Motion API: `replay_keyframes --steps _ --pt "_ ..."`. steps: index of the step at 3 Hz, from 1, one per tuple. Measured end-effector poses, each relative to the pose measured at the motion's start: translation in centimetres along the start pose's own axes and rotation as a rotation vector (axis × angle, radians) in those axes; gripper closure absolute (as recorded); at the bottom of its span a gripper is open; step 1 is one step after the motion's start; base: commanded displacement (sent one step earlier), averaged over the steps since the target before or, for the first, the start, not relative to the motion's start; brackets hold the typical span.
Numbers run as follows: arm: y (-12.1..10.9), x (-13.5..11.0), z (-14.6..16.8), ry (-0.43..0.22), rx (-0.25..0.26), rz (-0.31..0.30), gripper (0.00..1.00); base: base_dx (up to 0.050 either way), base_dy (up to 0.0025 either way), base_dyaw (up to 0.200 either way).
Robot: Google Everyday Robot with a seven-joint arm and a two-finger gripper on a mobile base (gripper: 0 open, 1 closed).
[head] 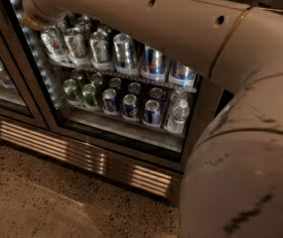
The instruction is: Close right fridge door
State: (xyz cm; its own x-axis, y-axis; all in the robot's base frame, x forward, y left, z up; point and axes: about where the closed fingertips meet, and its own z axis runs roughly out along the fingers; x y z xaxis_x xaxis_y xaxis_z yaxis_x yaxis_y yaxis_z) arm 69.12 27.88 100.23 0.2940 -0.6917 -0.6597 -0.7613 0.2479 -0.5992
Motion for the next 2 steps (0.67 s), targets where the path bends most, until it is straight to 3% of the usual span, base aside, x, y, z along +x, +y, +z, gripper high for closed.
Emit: replay_keyframes --steps 1,2 --pt "2.1 -2.7 -3.0 0.05 -0.087 -0.077 1.0 0.0 0.0 0.0" --pt "4.9 -5.3 -6.8 0.142 -0.135 -0.08 1.0 0.0 0.0 0.0"
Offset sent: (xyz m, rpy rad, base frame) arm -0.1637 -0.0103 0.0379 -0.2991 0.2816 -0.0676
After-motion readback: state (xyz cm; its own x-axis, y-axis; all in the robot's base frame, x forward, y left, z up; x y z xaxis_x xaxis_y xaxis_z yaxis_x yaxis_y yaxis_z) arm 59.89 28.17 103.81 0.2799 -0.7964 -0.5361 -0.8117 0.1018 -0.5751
